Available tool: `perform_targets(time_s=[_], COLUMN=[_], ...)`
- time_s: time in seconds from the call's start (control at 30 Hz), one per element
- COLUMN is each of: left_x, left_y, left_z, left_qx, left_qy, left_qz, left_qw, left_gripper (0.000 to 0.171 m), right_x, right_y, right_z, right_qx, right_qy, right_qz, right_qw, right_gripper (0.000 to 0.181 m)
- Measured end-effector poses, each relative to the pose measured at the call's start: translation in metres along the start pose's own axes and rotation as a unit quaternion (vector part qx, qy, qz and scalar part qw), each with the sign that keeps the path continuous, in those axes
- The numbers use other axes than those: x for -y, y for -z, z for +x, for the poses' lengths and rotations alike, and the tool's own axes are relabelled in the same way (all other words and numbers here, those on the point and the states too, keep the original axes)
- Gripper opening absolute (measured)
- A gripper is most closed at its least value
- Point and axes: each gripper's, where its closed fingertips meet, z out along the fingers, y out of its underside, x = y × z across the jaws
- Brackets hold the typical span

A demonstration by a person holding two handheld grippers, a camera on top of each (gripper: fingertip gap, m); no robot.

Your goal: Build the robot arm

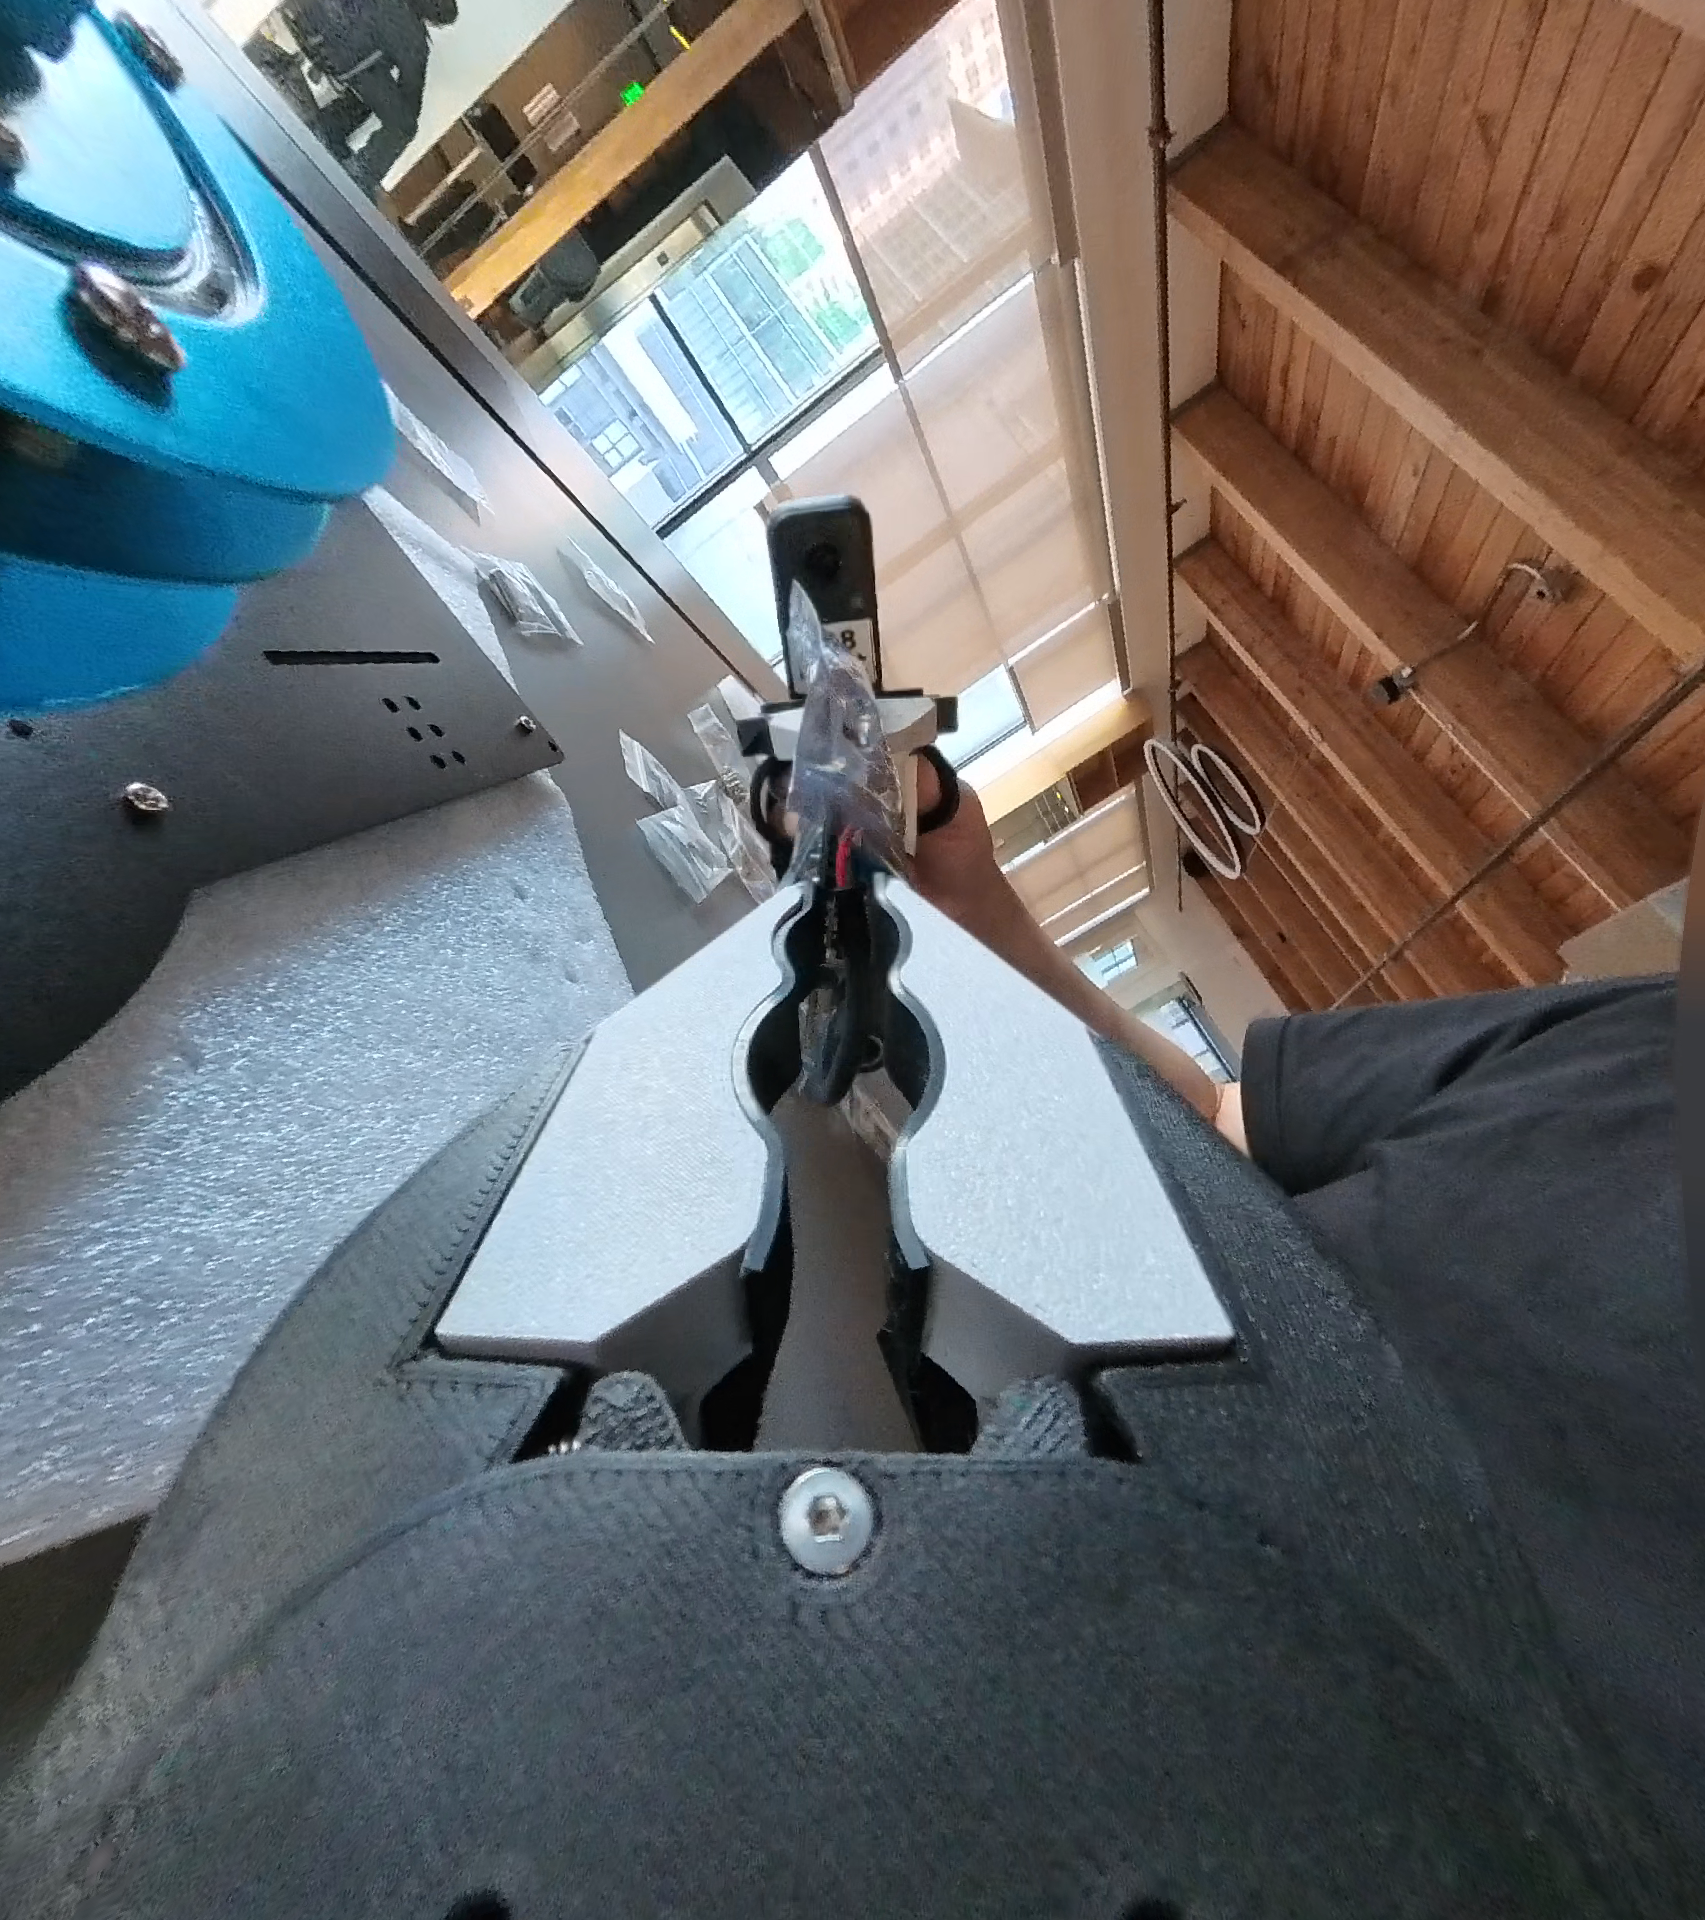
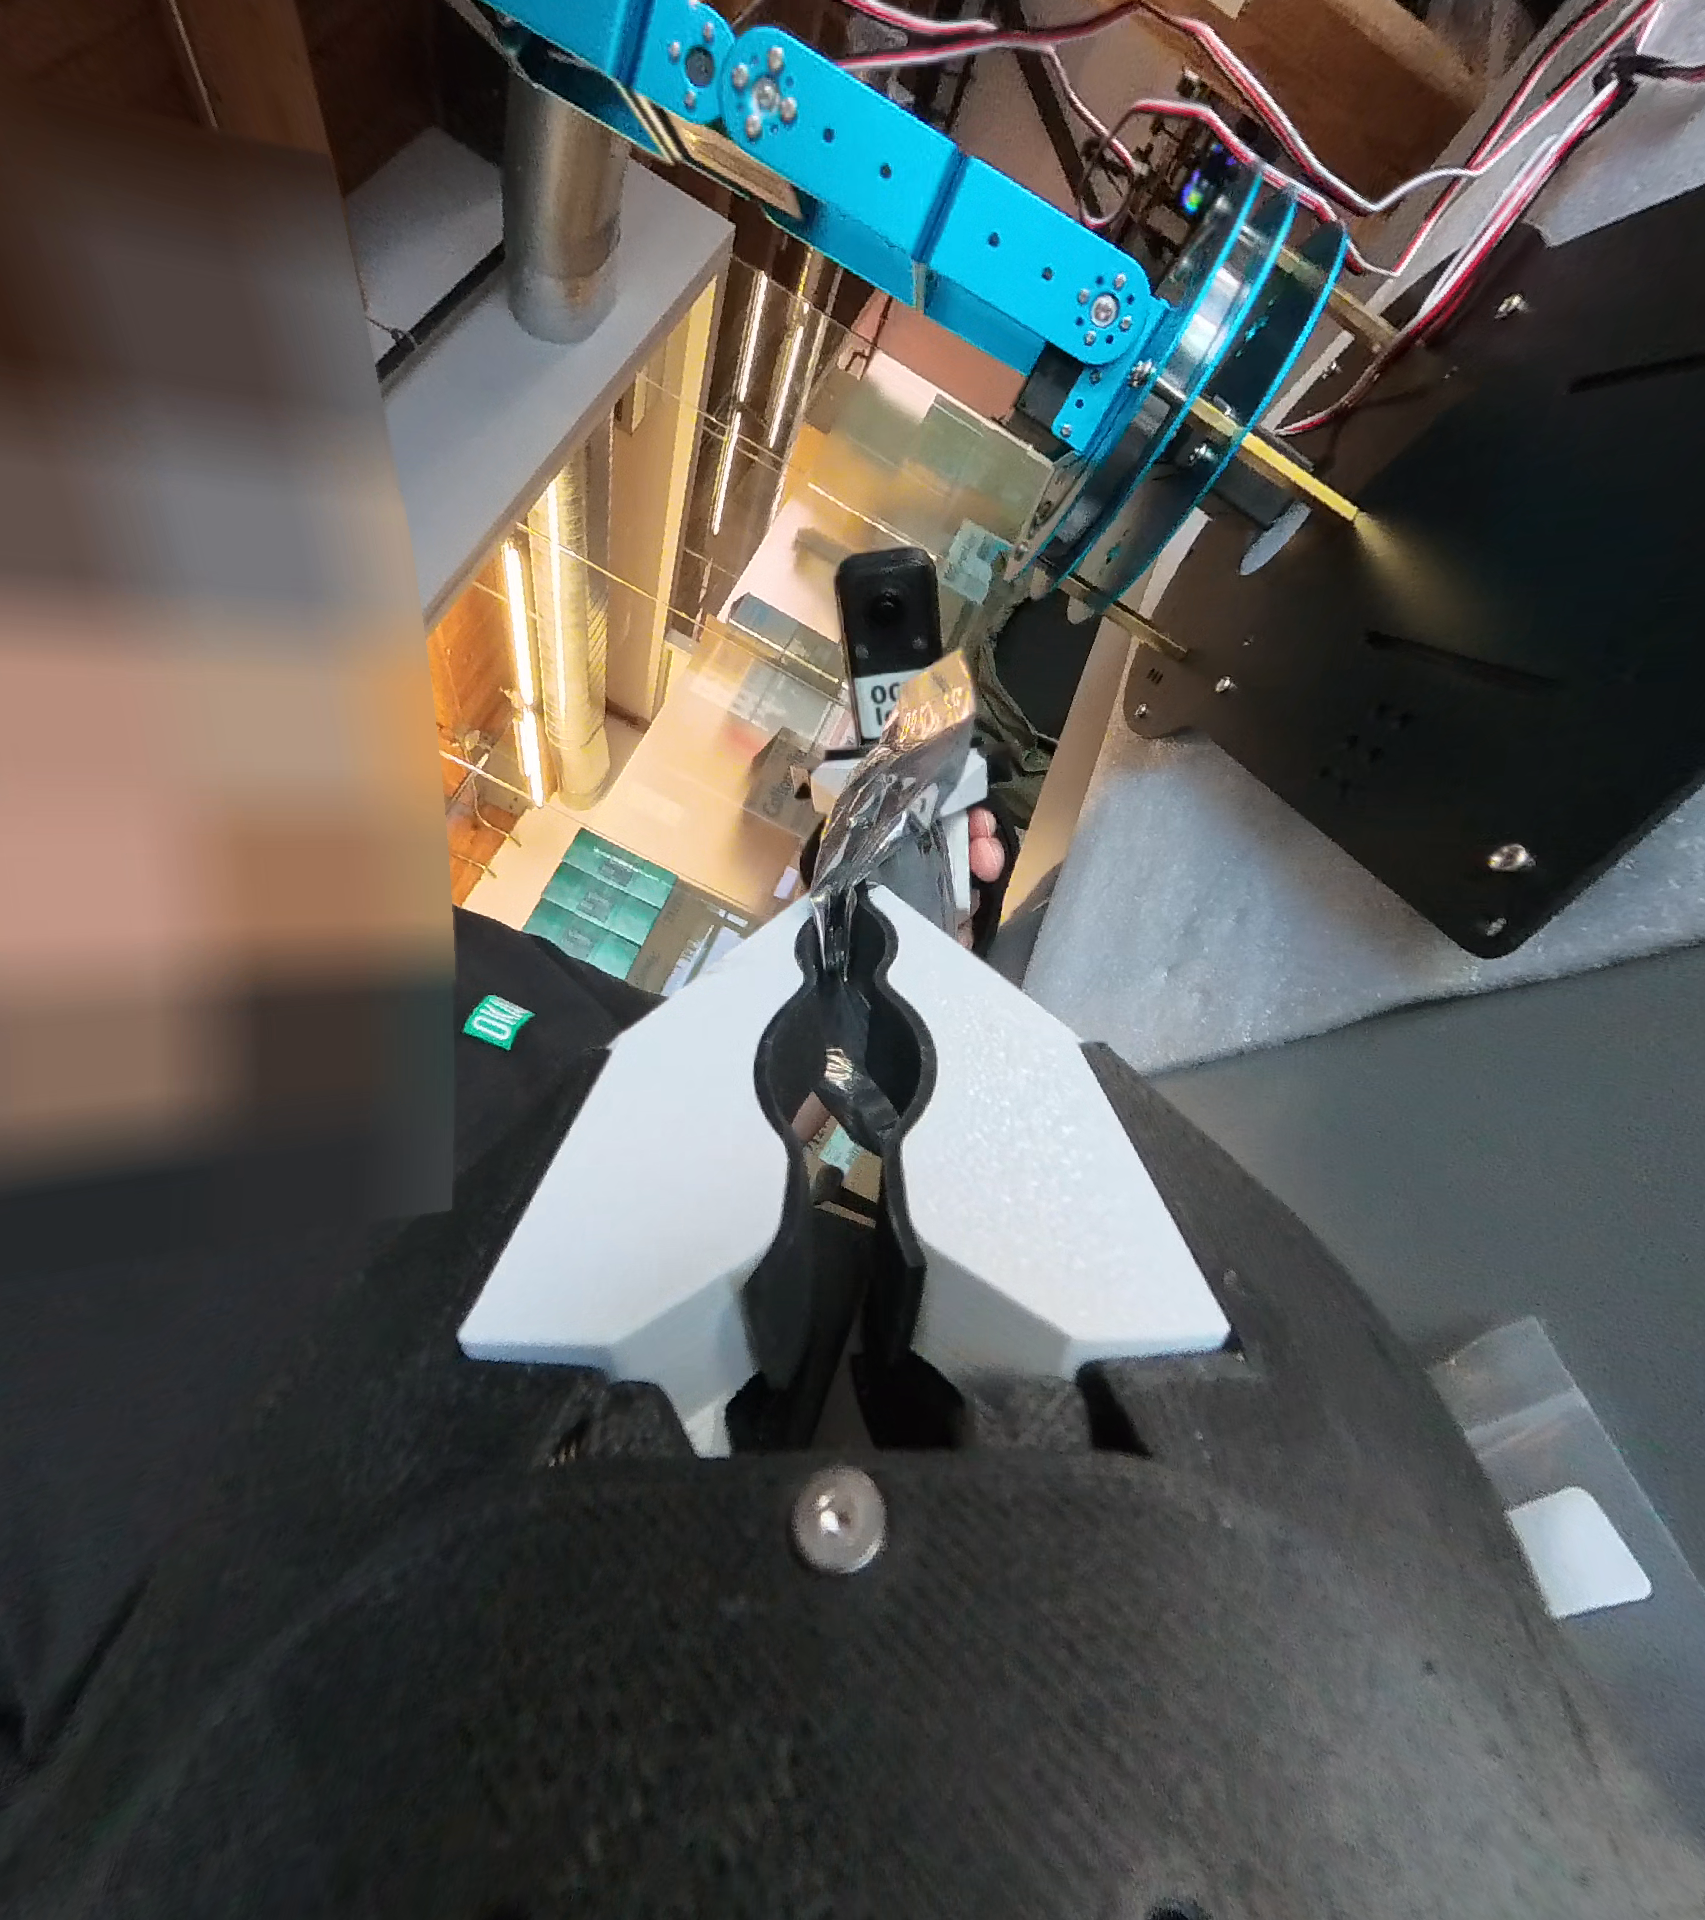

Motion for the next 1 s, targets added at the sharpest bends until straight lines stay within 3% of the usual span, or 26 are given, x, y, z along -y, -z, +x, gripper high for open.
perform_targets(time_s=[0.17,0.6,0.73,0.87,1.0], left_x=[-0.001,0.003,0.005,0.005,0.013], left_y=[-0.002,0.001,0.014,0.023,0.019], left_z=[0.001,0.01,-0.006,-0.024,-0.02], left_qx=[-0.005,-0.037,0.017,0.096,0.088], left_qy=[0.004,0.011,0.02,-0.023,-0.073], left_qz=[0.003,0.011,0.015,0.001,0.003], left_qw=[1.0,0.999,1.0,0.995,0.993], left_gripper=[0.02,0.02,0.027,0.026,0.029], right_x=[0.003,0.008,0.013,0.007,0.009], right_y=[-0.001,-0.004,0.002,-0.004,-0.018], right_z=[-0.008,-0.014,-0.02,-0.015,-0.021], right_qx=[0.021,0.025,-0.083,-0.192,-0.206], right_qy=[0.015,0.006,0.092,0.151,0.167], right_qz=[0.008,0.007,-0.08,-0.211,-0.258], right_qw=[1.0,1.0,0.989,0.946,0.929], right_gripper=[0.0,0.0,0.0,0.0,0.0])
